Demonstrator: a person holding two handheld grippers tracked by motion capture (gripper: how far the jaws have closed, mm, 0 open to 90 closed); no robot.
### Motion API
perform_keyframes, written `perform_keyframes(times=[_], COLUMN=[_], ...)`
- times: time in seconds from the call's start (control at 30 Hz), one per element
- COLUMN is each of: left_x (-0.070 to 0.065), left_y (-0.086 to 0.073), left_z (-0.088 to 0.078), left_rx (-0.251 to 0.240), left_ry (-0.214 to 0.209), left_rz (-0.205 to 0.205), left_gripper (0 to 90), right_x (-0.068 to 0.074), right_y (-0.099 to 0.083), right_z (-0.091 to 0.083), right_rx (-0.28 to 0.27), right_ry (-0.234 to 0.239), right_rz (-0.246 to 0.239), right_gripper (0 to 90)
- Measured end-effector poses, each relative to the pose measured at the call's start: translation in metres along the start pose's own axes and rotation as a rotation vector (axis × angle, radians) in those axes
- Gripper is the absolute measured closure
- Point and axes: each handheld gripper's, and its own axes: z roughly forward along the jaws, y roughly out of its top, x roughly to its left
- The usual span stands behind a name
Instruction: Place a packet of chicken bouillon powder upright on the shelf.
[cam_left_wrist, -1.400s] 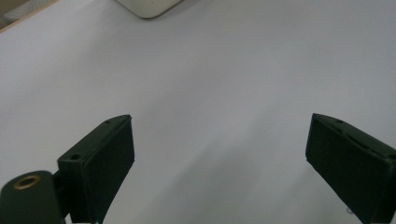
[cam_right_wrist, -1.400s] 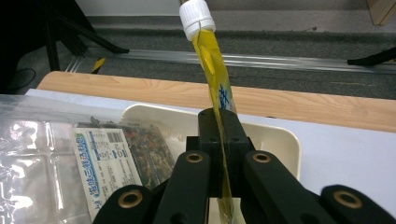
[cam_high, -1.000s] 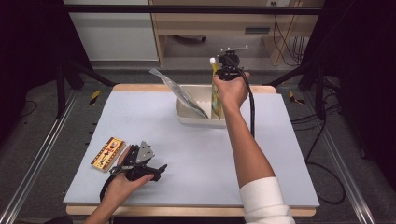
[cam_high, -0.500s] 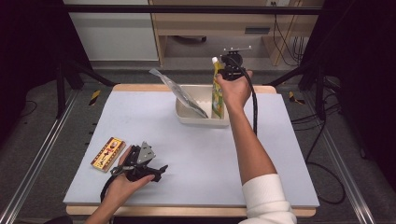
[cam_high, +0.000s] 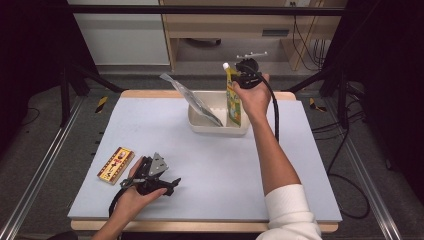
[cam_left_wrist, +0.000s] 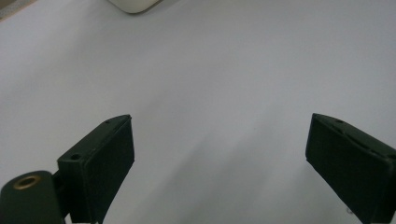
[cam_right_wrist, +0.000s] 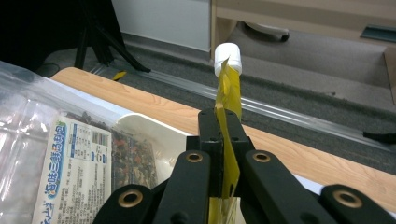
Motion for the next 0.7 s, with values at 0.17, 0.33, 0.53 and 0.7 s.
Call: perform_keyframes(times=[0.17,0.33,0.53,0.7], left_x=[-0.0011,-0.0010,-0.0012,-0.0008], left_y=[-0.0005,-0.0003,-0.0003,-0.0005], left_z=[0.0015,0.0009,0.0005,0.0003], left_rx=[0.003,0.008,0.005,0.011], left_ry=[-0.002,-0.001,-0.002,-0.004], left_rz=[-0.002,0.002,0.001,0.003], left_gripper=[7.7,7.7,7.7,7.7], right_x=[-0.0003,0.0002,0.0012,0.0007], right_y=[-0.0072,-0.0064,-0.0018,-0.0003], right_z=[0.0001,0.0004,0.0048,0.0069], right_rx=[-0.047,-0.043,-0.016,0.005], right_ry=[0.024,0.013,0.004,-0.019], right_rz=[-0.014,-0.015,-0.017,0.010], right_gripper=[90.0,90.0,90.0,90.0])
